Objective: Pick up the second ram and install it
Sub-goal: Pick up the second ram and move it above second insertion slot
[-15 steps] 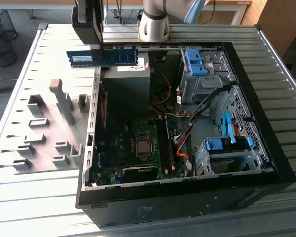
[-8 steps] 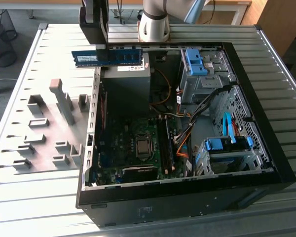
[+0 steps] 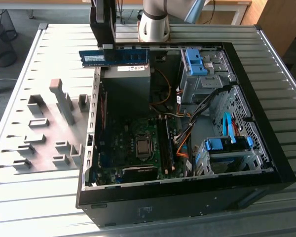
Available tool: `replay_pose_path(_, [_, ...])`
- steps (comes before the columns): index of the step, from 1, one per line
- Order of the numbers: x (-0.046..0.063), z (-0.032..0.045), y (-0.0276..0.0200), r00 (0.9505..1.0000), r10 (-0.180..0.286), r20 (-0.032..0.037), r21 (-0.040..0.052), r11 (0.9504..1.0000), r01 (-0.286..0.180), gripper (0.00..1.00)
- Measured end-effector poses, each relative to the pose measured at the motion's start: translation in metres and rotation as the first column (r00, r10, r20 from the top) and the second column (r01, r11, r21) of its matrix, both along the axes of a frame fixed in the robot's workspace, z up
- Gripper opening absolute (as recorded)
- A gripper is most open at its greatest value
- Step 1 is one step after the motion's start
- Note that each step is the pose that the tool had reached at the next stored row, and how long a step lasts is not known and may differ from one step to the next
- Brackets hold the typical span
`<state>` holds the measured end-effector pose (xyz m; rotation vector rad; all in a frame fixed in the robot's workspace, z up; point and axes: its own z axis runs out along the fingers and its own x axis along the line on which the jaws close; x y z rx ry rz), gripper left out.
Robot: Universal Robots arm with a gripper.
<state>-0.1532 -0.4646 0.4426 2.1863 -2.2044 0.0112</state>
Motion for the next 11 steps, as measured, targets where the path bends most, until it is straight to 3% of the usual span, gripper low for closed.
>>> replay_pose_path(11, [0.016,0.0000,0.0000,1.0000,0.000,0.0000,0.0000,1.0000,0.000,0.14])
